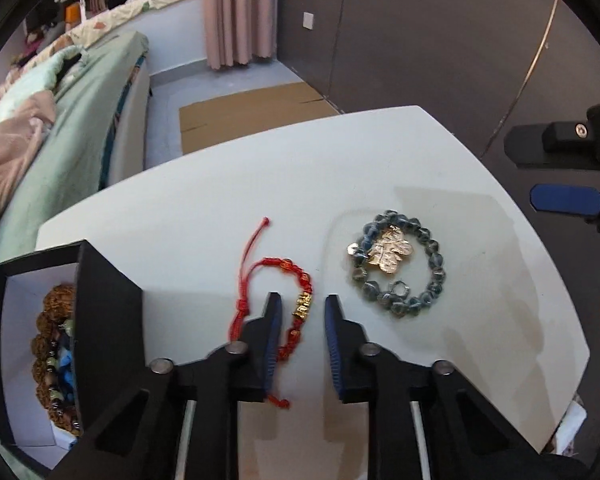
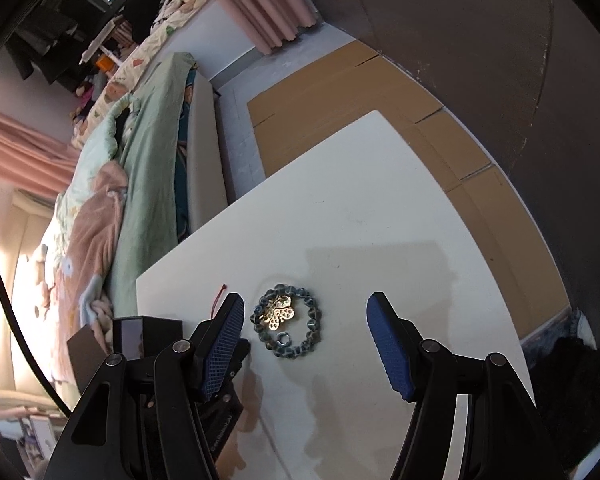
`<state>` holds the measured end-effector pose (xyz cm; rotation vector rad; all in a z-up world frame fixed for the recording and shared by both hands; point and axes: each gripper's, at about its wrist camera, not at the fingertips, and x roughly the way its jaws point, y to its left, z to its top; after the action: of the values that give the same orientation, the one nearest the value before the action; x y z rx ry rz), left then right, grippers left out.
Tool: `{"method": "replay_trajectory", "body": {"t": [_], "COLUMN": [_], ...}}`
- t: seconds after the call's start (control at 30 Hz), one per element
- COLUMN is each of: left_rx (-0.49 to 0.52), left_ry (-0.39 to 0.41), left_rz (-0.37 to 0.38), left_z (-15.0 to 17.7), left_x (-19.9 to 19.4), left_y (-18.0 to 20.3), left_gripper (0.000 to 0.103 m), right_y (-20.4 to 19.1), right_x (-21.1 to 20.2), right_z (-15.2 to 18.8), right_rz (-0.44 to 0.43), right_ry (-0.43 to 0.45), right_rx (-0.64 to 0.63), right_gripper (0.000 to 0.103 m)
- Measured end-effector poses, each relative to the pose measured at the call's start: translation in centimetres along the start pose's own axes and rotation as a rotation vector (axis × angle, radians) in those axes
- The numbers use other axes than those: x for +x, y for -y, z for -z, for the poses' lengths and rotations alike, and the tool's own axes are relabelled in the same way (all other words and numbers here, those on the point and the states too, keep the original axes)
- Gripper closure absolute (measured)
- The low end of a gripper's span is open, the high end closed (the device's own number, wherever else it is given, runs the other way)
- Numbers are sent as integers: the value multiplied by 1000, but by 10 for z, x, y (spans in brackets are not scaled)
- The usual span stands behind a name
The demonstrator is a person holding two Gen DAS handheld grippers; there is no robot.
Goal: Organize jewelry
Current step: 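Grasp the red string bracelet with the left tool and lift it, then grasp the grey butterfly-charm bracelet with the right tool while the left tool holds the red string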
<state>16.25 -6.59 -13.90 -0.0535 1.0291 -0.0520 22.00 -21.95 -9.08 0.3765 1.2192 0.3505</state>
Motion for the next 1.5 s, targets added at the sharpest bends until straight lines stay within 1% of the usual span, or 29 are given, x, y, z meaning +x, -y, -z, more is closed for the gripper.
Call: {"method": "replay_trajectory", "body": {"t": [0.1,0.23,0.33,0.4,0.53,0.57,0.6,0.77,0.8,0.83,0.9,0.97,1.03,1.17,1.27,1.37,1.5], "left_rx": [-96,-104,-135,-149,-168,-173,-183,-209,-212,-218,-225,-230,-237,-272,-288,-310,-339], "left_ry": [-3,60,97,119,156,160,170,201,205,212,222,230,240,275,296,300,295], "left_rz": [74,83,116,129,148,150,153,166,169,174,176,173,169,166,155,144,127], "left_z": [0,-6,-9,-11,-13,-13,-13,-15,-14,-13,-10,-8,-6,-1,3,6,10], "left_x": [-2,-23,-39,-48,-65,-66,-70,-83,-85,-89,-96,-101,-107,-121,-130,-134,-137], "left_y": [-18,-24,-33,-38,-47,-48,-51,-62,-63,-66,-70,-74,-79,-96,-105,-115,-128], "left_gripper": [97,97,97,97,97,97,97,97,97,97,97,97,97,97,97,97,97], "right_y": [-3,-7,-10,-11,-19,-22,-24,-32,-33,-35,-37,-39,-39,-34,-33,-36,-43], "right_x": [4,11,21,30,47,51,55,67,71,70,70,70,67,48,27,10,-3], "right_z": [2,5,6,8,13,14,16,21,22,23,25,29,31,31,29,31,38], "right_rz": [15,43,75,84,119,128,137,205,219,238,289,312,305,247,158,78,10], "right_ry": [-10,-19,-39,-62,-95,-104,-109,-115,-123,-112,-98,-84,-78,-33,7,43,66], "right_rx": [-14,-42,-60,-69,-102,-114,-123,-160,-169,-182,-218,-247,-250,-214,-190,-182,-187], "right_gripper": [38,40,49,57,65,70,71,73,78,80,89,93,93,93,93,93,93]}}
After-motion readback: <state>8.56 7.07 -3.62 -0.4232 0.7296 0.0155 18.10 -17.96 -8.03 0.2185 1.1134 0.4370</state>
